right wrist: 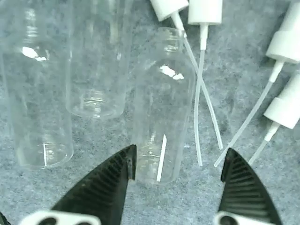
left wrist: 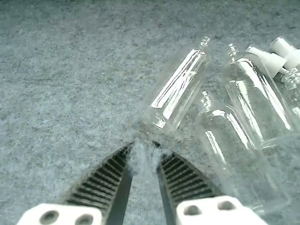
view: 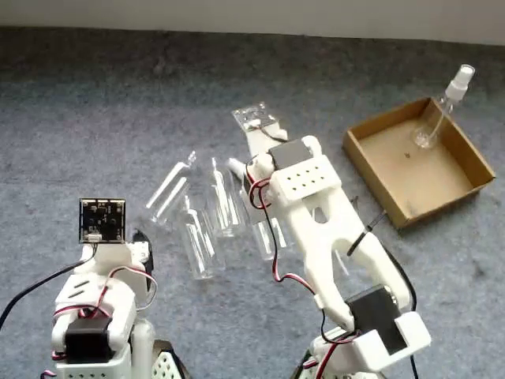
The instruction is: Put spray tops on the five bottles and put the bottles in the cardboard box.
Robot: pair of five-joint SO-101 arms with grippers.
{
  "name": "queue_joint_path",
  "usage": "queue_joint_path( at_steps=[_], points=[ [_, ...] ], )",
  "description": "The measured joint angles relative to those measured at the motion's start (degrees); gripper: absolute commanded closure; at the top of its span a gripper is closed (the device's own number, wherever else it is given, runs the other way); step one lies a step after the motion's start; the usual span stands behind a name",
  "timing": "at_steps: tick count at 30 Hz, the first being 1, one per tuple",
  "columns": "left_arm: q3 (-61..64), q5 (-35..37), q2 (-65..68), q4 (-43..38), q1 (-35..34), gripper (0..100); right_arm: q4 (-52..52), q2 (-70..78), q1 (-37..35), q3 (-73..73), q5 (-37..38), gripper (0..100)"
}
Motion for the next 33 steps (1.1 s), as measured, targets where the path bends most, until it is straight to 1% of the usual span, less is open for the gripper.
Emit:
queue_joint_path(
  at_steps=[4, 8, 15, 24, 26, 30, 33],
  points=[
    [1.23, 0.00, 0.26, -1.23, 0.00, 99, -0.44, 2.37, -1.05, 0.00, 0.00, 74.2],
    [1.32, 0.00, 0.18, -1.32, 0.00, 99, -3.16, 4.75, -1.32, 0.00, 0.00, 74.2],
    [3.52, 0.00, 0.62, -2.64, 0.00, 99, -8.62, 10.20, -3.96, 0.00, 0.00, 74.2],
    [5.19, 0.00, 0.62, -4.40, 0.00, 99, -13.27, 17.41, -3.78, 0.00, 0.00, 74.6],
    [5.19, 0.00, 0.62, -4.40, 0.00, 99, -13.27, 17.58, -3.34, 0.00, 0.00, 76.7],
    [5.19, 0.00, 0.62, -4.40, 0.00, 99, -13.27, 17.58, -2.73, 0.00, 0.00, 87.6],
    [5.63, 0.00, 0.53, -4.40, 0.00, 99, -13.27, 17.58, -2.46, 0.00, 0.79, 92.0]
  ],
)
